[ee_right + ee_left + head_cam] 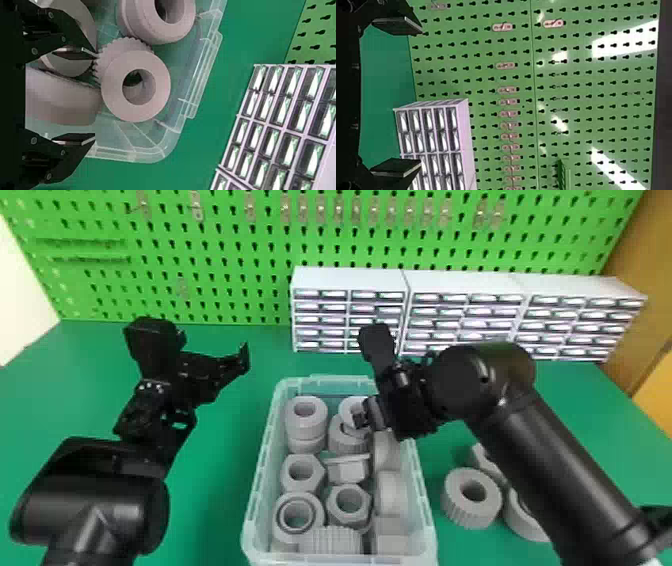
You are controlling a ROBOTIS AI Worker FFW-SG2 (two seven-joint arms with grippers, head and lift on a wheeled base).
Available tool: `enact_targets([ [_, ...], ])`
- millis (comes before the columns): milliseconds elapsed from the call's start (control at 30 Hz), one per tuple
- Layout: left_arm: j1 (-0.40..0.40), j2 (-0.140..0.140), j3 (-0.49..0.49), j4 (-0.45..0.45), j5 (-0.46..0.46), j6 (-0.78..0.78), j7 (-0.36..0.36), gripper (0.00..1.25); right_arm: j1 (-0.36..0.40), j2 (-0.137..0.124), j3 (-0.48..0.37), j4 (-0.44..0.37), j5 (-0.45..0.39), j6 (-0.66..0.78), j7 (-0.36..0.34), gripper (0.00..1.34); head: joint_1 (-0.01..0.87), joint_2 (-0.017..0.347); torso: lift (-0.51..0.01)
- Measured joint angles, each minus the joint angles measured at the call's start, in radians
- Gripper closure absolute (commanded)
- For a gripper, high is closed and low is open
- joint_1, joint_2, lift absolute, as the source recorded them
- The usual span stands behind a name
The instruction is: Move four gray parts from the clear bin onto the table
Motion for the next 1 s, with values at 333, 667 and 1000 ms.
enact_targets([
  [333, 0.003, 0.0, 0.002, 0.0, 0.0, 0.0, 0.0, 0.11, -0.034, -0.001, 0.141, 0.023, 0.184, -0.061, 0.123, 0.53, 0.686, 0.026, -0.05],
  [667, 0.004, 0.0, 0.002, 0.0, 0.0, 0.0, 0.0, 0.11, -0.048, 0.009, 0.191, 0.115, 0.349, -0.139, 0.332, 0.53, 0.686, 0.026, -0.05],
  [1000, 0.005, 0.0, 0.002, 0.0, 0.0, 0.0, 0.0, 0.11, -0.065, 0.022, 0.192, 0.231, 0.414, -0.235, 0.481, 0.53, 0.686, 0.026, -0.05],
])
